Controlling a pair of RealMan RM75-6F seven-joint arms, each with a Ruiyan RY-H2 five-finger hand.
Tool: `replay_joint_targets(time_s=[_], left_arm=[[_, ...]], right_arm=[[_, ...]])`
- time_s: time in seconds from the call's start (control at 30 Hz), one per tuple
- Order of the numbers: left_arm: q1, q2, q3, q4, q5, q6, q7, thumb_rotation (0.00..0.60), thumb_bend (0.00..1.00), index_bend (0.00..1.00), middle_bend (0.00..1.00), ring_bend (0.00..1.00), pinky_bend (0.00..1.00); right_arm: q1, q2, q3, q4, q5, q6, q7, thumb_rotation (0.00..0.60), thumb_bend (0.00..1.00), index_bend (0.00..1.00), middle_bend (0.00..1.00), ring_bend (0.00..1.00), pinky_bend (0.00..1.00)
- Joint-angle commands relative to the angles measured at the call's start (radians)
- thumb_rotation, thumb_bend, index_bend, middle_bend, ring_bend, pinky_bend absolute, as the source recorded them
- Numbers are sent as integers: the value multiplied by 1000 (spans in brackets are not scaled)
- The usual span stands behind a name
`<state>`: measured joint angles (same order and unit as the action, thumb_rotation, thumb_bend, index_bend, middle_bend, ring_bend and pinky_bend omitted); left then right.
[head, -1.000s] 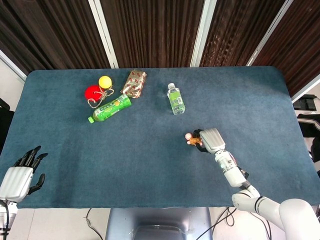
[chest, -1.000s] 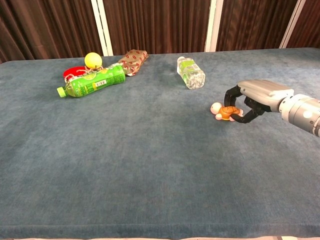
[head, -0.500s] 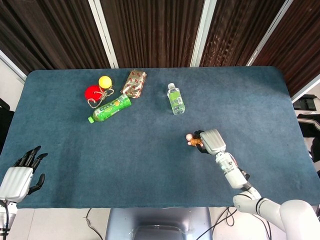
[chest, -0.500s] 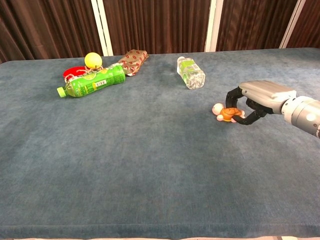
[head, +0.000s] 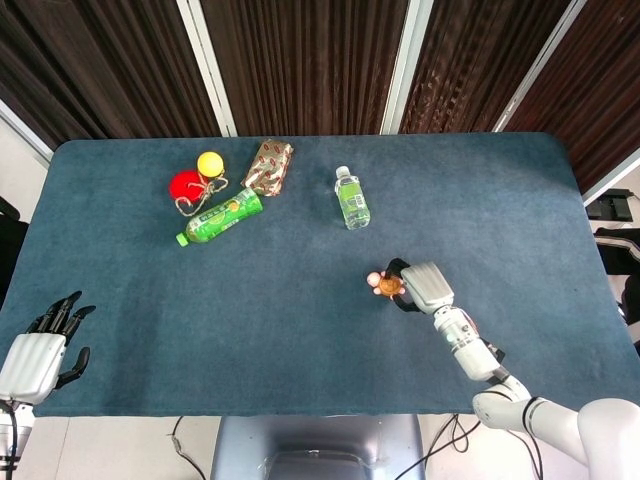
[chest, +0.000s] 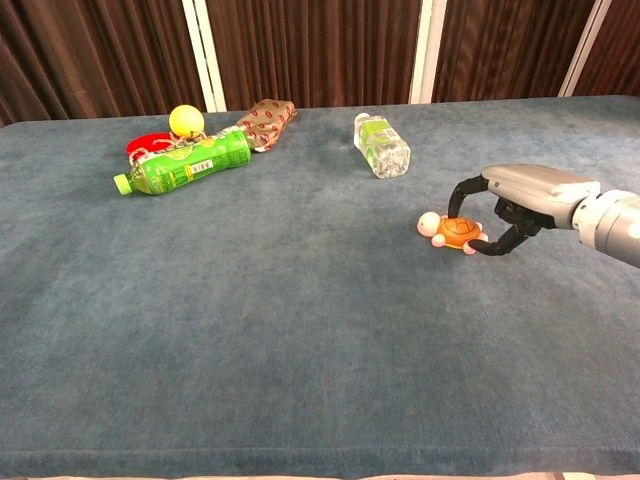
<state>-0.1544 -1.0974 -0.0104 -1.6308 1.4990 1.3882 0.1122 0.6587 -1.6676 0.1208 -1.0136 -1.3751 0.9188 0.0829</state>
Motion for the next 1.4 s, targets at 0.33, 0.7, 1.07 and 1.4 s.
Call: replay_joint_targets(time_s=[0.33, 0.7, 1.07, 1.4], left_arm=[[2, 1, 0, -1, -2, 2, 0, 600, 469, 181, 21, 80, 262], [1, 1, 1, -3, -4, -2, 5, 600, 469, 181, 22, 81, 262], [-3, 3, 1, -4, -5, -7, 5, 600, 468, 181, 26, 82, 262], [-3, 3, 0, -5, -9, -8, 0, 600, 468, 181, 26, 82, 263]], right_arm=[[-18, 75, 18, -138, 42, 21, -106, 600, 0, 134, 199, 971, 1000], [-12, 55, 30, -149, 60, 32, -152, 600, 3, 200, 218, 979, 1000], [14, -32, 38, -22, 49, 29, -124, 600, 143, 483, 394, 1000, 1000], [23, -82, 35, 59, 40, 29, -108, 600, 292, 629, 499, 1000, 1000]])
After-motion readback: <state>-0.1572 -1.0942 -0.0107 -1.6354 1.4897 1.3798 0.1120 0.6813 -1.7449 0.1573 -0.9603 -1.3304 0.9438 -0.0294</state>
